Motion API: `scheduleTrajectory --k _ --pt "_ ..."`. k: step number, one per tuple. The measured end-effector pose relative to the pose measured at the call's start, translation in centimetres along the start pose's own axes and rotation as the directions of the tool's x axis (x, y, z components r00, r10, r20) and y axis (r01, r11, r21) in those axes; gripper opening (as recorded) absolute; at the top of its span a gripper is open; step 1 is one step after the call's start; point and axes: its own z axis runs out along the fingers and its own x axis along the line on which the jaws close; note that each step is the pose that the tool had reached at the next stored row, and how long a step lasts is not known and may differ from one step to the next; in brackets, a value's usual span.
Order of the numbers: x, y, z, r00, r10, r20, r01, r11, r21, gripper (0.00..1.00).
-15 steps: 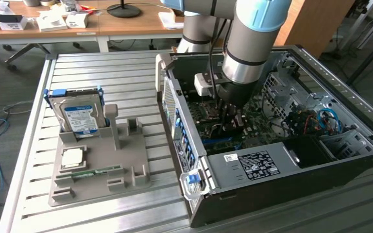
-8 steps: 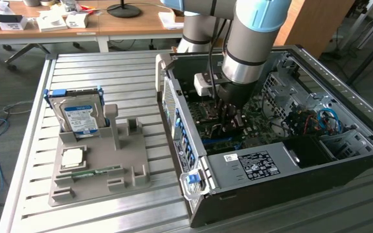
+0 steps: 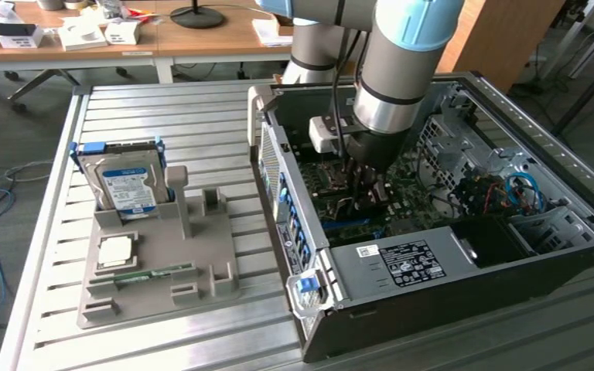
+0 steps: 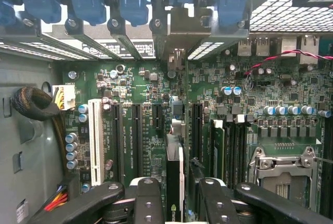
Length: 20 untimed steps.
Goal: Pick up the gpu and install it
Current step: 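Insert the gpu into the slot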
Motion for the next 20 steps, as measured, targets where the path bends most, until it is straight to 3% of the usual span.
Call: scheduleTrajectory --k 10,20 --pt "0.0 -0.03 -1.58 1.0 0.0 0.0002 0.0 1.0 0.0001 0.33" --pt "-0.2 -0.1 -4.85 1.0 0.0 0.0002 0.0 1.0 0.0008 0.33"
